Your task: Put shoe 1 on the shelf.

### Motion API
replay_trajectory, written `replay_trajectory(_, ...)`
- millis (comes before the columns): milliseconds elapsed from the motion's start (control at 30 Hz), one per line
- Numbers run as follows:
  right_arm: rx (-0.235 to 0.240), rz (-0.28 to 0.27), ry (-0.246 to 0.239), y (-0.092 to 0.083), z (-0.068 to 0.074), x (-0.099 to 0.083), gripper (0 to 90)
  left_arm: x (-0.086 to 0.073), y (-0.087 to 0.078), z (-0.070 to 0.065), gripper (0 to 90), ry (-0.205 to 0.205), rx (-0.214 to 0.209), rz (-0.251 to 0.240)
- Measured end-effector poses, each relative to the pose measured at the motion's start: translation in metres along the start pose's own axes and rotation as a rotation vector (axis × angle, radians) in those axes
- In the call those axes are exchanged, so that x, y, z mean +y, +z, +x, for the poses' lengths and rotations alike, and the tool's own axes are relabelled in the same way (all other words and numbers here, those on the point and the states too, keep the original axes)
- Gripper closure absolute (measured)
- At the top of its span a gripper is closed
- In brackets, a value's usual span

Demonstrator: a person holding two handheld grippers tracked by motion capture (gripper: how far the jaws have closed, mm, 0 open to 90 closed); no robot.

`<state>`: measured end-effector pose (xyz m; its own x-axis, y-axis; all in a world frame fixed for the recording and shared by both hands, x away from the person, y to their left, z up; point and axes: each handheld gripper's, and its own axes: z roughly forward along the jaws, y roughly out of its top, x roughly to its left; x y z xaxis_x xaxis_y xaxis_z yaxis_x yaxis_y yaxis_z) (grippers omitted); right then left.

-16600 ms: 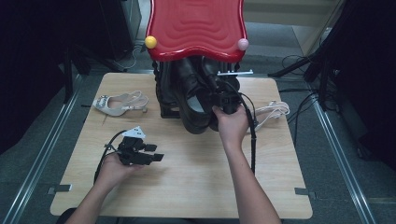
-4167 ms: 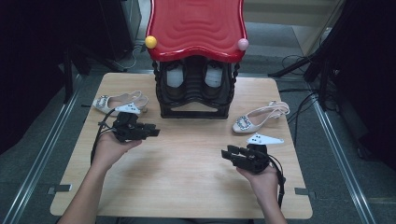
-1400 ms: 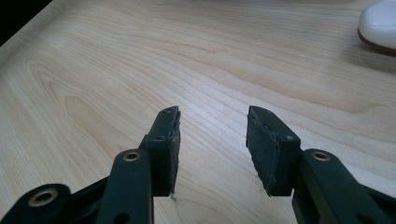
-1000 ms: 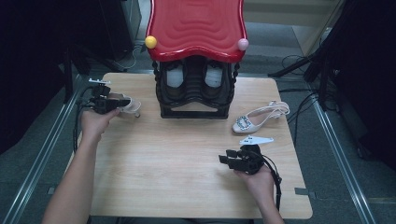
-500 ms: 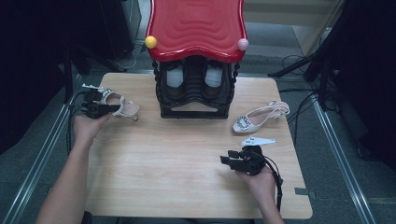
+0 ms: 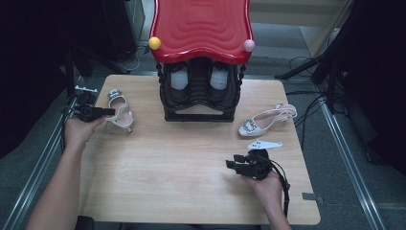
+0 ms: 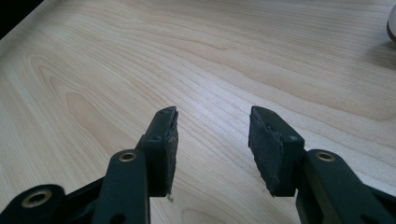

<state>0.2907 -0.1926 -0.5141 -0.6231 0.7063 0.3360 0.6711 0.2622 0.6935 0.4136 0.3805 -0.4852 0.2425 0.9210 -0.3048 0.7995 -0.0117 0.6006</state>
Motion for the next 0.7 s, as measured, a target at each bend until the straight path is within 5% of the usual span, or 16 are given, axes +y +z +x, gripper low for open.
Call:
replay_trajectory(300,0.002,0.006,-0.001,0.002,0.0,0.0,53.2,0.005,-0.012,-0.001,81.7,-0.009,-0.004,-0.029)
replay_trajectory(500,0.003,0.006,0.0,0.002,0.0,0.0,53.2,0.013,-0.022,-0.006,69.9,-0.011,0.041,-0.068)
replay_trajectory(700,0.001,0.008,-0.004,0.002,0.0,0.0,53.1,0.016,-0.01,-0.004,58.0,-0.024,0.098,-0.011)
